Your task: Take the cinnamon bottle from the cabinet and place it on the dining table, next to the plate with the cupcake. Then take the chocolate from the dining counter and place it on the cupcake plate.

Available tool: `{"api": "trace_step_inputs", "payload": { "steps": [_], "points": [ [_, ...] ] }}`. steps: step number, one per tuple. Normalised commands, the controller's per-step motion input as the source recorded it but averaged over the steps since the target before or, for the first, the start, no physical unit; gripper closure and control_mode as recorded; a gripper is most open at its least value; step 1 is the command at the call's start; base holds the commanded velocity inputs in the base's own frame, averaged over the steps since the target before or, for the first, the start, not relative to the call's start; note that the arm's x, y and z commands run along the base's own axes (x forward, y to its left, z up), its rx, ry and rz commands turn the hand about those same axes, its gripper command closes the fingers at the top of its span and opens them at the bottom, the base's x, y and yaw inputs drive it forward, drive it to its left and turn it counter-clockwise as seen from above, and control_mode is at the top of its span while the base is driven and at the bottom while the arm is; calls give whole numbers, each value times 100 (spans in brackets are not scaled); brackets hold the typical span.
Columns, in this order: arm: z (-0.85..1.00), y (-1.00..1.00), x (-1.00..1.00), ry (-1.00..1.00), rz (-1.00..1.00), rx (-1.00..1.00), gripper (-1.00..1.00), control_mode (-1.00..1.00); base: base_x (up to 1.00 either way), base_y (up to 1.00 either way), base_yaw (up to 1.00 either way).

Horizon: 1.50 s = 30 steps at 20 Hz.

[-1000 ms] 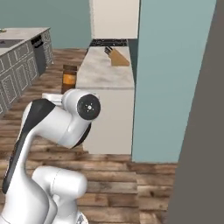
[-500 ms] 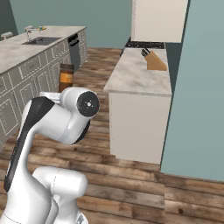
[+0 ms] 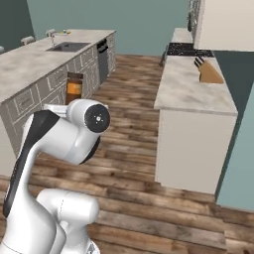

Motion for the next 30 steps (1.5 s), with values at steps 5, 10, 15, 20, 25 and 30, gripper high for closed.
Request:
{"api": "trace_step_inputs", "payload": {
  "steps": [5, 10, 15, 20, 25, 30],
  "points": [
    [0, 0, 0, 0, 0, 0, 100, 100, 30, 85, 5],
    [0, 0, 0, 0, 0, 0, 100, 100, 53, 82, 1],
    [0, 0, 0, 0, 0, 0, 100, 100, 76, 71, 0],
    [0, 0, 0, 0, 0, 0, 100, 100, 79, 70, 0],
    [0, 0, 0, 0, 0, 0, 100, 100, 65, 82, 0],
    [0, 0, 0, 0, 0, 0, 100, 100, 52, 90, 0]
  ]
}}
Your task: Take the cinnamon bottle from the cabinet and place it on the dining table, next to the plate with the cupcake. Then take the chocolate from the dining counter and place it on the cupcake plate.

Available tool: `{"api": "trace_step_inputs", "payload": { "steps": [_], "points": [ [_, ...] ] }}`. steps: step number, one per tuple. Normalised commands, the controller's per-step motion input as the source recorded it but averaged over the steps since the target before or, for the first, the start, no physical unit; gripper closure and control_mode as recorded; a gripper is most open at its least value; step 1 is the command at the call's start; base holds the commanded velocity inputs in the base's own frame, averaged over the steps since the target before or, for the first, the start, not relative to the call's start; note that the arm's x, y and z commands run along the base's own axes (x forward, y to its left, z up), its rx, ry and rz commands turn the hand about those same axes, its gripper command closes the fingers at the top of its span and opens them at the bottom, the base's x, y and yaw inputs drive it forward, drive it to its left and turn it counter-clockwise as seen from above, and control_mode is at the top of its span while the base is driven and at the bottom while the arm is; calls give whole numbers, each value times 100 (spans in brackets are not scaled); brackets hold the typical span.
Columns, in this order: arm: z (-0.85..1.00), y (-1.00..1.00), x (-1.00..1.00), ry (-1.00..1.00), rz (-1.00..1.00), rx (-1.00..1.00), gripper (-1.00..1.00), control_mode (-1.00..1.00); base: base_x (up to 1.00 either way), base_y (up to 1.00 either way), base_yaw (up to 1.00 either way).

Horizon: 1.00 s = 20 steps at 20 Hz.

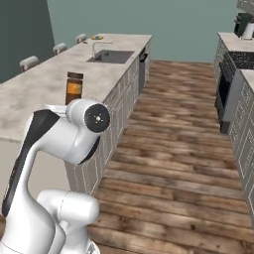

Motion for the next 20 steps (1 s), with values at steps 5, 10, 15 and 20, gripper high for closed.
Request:
{"api": "trace_step_inputs", "payload": {
  "steps": [5, 10, 15, 20],
  "points": [
    [0, 0, 0, 0, 0, 0, 100, 100, 39, 94, 0],
    [0, 0, 0, 0, 0, 0, 100, 100, 32, 94, 0],
    [0, 0, 0, 0, 0, 0, 100, 100, 29, 94, 0],
    [0, 0, 0, 0, 0, 0, 100, 100, 29, 94, 0]
  ]
}}
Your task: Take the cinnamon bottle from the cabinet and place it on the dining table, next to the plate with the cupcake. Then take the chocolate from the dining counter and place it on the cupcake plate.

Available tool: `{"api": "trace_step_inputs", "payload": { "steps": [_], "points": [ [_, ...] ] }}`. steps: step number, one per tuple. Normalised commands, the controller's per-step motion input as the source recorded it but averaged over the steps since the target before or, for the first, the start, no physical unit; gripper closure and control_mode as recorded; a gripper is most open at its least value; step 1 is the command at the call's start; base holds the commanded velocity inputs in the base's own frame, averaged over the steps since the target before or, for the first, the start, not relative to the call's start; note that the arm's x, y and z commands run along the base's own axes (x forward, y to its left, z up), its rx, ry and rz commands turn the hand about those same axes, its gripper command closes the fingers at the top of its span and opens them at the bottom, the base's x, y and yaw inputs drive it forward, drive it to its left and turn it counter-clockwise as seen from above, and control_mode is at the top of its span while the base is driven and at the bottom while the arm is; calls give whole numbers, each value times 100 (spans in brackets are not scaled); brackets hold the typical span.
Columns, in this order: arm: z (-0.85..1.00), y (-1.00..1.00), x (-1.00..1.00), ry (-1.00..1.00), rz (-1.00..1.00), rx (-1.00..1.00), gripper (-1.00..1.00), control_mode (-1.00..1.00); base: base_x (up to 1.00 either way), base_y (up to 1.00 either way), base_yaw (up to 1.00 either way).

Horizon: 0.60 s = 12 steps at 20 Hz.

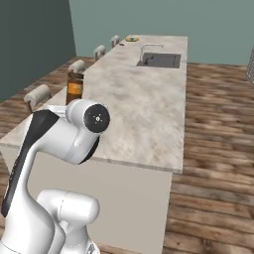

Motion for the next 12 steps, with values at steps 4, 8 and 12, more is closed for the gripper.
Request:
{"api": "trace_step_inputs", "payload": {
  "steps": [4, 8, 12],
  "points": [
    [0, 0, 0, 0, 0, 0, 100, 100, 29, 94, 0],
    [0, 0, 0, 0, 0, 0, 100, 100, 29, 94, 0],
    [0, 0, 0, 0, 0, 0, 100, 100, 30, 94, 0]
  ]
}}
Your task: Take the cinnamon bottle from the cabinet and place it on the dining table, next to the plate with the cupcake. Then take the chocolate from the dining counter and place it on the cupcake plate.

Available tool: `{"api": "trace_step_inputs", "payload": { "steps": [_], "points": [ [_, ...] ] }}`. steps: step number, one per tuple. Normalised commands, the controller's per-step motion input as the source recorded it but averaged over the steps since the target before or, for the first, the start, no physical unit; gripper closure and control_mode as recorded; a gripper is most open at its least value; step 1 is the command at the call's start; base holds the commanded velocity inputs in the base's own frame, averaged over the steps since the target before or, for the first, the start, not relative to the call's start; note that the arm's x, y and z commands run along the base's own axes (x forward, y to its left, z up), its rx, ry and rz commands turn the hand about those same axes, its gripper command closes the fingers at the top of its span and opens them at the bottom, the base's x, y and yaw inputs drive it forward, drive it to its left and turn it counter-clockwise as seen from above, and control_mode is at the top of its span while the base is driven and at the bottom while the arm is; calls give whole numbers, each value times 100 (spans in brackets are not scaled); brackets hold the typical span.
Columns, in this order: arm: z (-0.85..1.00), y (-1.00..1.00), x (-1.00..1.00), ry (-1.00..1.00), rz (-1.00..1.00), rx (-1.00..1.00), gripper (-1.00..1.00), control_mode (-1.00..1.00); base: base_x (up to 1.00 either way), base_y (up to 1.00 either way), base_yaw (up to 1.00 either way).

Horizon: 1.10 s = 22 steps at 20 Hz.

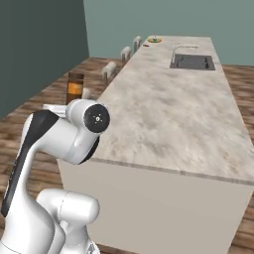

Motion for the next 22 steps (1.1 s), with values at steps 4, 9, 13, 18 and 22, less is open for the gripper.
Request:
{"api": "trace_step_inputs", "payload": {
  "steps": [4, 9, 13, 18, 22],
  "points": [
    [0, 0, 0, 0, 0, 0, 100, 100, 32, 94, 0],
    [0, 0, 0, 0, 0, 0, 100, 100, 33, 94, 0],
    [0, 0, 0, 0, 0, 0, 100, 100, 36, 94, 0],
    [0, 0, 0, 0, 0, 0, 100, 100, 42, 92, 0],
    [0, 0, 0, 0, 0, 0, 100, 100, 50, 89, 0]
  ]
}}
